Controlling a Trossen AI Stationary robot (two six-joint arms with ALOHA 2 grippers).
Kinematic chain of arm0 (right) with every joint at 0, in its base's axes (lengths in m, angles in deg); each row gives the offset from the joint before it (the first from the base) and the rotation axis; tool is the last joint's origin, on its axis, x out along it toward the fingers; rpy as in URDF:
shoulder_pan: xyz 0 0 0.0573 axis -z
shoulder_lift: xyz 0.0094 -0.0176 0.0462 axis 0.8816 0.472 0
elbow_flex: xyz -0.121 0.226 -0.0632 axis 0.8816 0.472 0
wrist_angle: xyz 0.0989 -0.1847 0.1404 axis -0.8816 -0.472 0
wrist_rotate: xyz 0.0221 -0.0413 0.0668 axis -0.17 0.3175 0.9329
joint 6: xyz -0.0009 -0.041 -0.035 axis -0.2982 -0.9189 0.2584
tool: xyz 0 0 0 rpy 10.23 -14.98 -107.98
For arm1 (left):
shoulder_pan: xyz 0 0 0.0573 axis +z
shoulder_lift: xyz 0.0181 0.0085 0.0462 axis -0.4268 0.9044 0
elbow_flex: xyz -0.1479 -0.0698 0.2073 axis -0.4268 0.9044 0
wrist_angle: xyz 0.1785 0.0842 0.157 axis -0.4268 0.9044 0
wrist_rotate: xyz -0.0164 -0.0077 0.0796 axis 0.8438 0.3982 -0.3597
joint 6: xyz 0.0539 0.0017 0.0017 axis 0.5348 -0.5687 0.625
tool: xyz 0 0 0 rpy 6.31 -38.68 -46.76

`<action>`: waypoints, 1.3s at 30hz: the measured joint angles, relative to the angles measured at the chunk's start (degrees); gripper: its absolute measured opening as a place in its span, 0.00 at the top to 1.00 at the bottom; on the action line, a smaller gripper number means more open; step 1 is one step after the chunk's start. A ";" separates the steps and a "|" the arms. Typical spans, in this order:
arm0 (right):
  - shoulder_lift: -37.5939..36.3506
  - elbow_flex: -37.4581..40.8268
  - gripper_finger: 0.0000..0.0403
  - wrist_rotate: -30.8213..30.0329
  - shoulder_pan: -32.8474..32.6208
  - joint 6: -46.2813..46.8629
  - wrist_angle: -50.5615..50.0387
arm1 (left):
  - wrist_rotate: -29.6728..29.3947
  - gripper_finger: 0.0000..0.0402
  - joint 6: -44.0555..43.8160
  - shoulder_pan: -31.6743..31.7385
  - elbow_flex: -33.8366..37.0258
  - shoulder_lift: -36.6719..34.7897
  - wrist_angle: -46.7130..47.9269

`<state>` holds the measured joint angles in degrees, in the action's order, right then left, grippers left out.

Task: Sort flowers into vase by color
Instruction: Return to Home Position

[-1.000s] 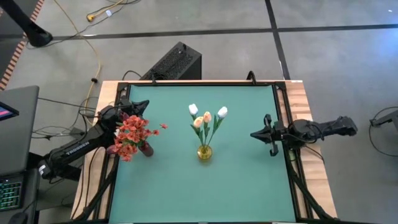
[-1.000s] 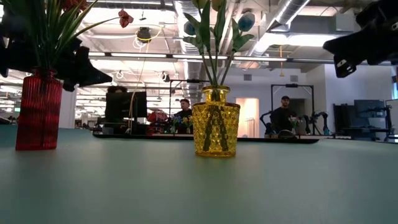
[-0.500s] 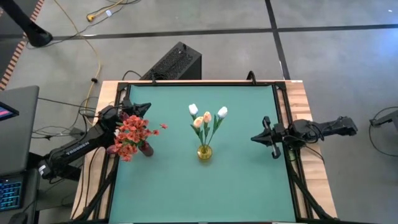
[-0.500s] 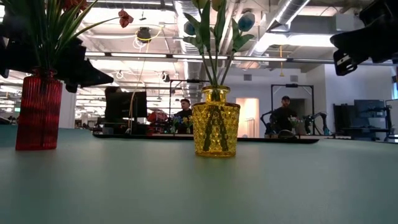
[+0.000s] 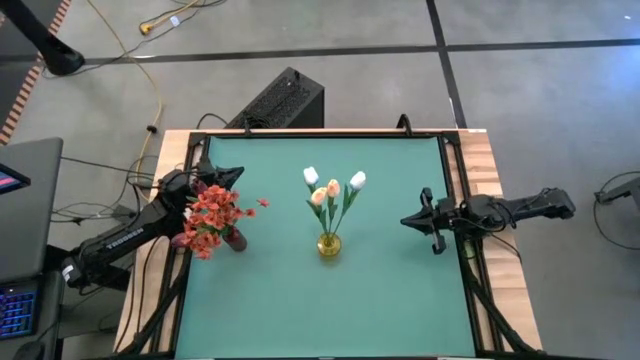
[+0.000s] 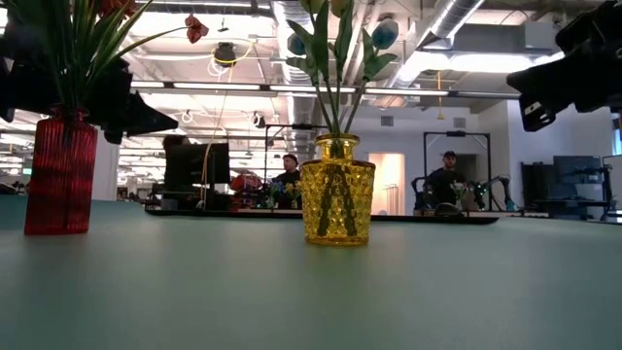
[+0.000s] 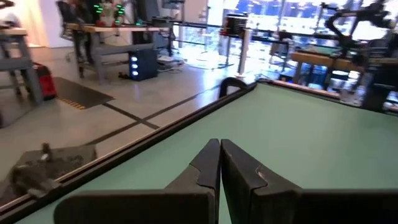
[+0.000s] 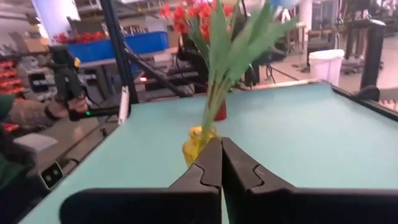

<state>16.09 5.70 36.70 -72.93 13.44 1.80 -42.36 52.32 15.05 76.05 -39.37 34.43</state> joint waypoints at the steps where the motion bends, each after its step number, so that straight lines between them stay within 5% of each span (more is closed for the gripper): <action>1: 0.02 0.00 0.92 0.06 0.00 0.01 -0.18 | -0.99 1.00 -0.01 0.00 0.00 -0.01 0.02; 15: 0.02 0.07 0.85 0.19 -0.04 0.01 -0.44 | -16.32 1.00 -0.17 0.00 0.00 -0.02 2.50; 39: 0.02 0.13 0.85 0.17 -0.04 -0.01 -0.66 | -16.64 1.00 -0.20 0.00 -0.63 0.28 8.52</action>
